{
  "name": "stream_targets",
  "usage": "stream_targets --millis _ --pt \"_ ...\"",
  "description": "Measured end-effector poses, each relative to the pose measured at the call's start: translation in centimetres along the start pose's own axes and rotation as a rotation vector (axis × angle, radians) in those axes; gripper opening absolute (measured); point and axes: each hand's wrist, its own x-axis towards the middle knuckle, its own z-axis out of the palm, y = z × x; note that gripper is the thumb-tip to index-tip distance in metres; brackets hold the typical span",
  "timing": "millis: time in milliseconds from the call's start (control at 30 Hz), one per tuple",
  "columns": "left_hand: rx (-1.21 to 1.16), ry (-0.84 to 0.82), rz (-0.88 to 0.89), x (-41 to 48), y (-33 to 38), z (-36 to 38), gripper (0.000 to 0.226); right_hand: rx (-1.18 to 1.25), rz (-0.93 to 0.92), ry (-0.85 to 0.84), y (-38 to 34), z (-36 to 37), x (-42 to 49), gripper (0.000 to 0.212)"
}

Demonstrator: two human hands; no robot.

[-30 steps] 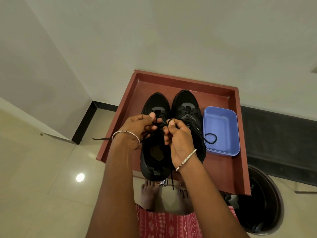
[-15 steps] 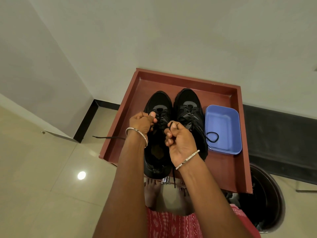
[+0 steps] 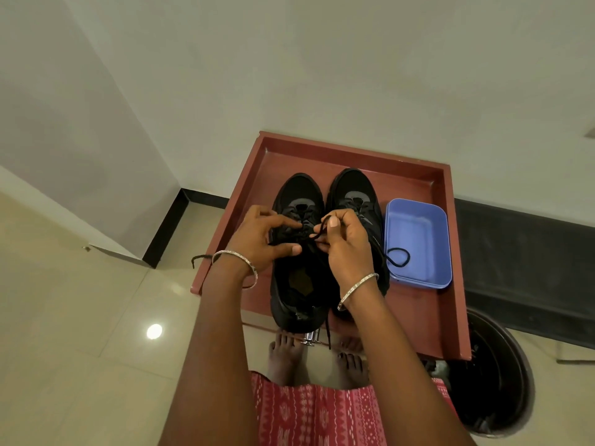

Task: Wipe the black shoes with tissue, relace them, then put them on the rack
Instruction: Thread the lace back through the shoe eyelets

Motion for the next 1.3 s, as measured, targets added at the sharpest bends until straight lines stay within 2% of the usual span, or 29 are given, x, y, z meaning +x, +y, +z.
stream_targets --millis 133,167,233,300,433,500,600,667,733,800,867,933,1033,1133,1233,1300 --pt "0.076 0.079 0.046 0.9 0.0 -0.3 0.008 -0.003 0.055 0.044 0.3 -0.1 0.9 0.021" --pt "0.069 0.09 0.044 1.1 -0.1 -0.4 0.006 -0.007 0.061 0.048 0.3 -0.1 1.1 0.02" --pt "-0.004 0.093 0.029 1.0 -0.2 -0.5 0.02 -0.008 0.068 0.049 0.3 0.0 1.6 0.019" --pt "-0.208 0.03 -0.065 0.6 -0.2 -0.6 0.03 -0.039 0.07 0.049 0.3 0.2 1.8 0.019" --pt "-0.722 -0.085 -0.451 0.0 1.1 -0.7 0.033 -0.125 0.049 0.05 0.3 0.4 1.6 0.019" --pt "-0.824 -0.092 -0.579 0.1 1.9 -0.4 0.036 -0.124 0.07 0.05 0.2 0.3 1.6 0.017" --pt "-0.882 -0.108 -0.656 0.2 2.6 -0.2 0.039 -0.188 0.035 0.077 0.2 -0.1 1.4 0.006" --pt "-0.894 -0.1 -0.676 0.3 2.6 -0.2 0.039 -0.339 -0.174 0.116 -0.1 -0.3 1.0 0.024" --pt "-0.915 -0.083 -0.686 0.4 2.7 -0.3 0.037 -0.4 -0.365 0.082 -0.7 -0.4 0.6 0.033" --pt "-0.907 -0.064 -0.694 0.5 2.8 -0.3 0.035 -0.448 -0.408 -0.04 -1.2 -0.4 0.4 0.029" --pt "-0.832 -0.032 -0.698 0.8 2.7 -0.2 0.033 -0.578 -0.375 -0.162 -1.2 0.1 0.4 0.025" --pt "-0.763 -0.018 -0.686 1.1 2.3 0.1 0.035 -0.621 -0.383 -0.156 -0.9 0.8 0.5 0.022" --pt "-0.682 -0.061 -0.682 1.2 1.9 0.1 0.038 -0.357 -0.38 -0.047 -0.8 1.0 1.1 0.007" --pt "-0.537 -0.061 -0.69 0.9 1.2 -0.3 0.04 -0.091 -0.211 -0.031 -0.9 0.2 1.7 0.011" --pt "-0.403 -0.04 -0.674 0.3 0.1 -0.6 0.042 0.011 -0.124 -0.014 -1.0 -0.3 1.9 0.013" --pt "-0.396 -0.065 -0.676 -0.4 -0.6 -1.0 0.043 0.048 -0.091 0.005 -1.0 0.0 1.9 0.01"
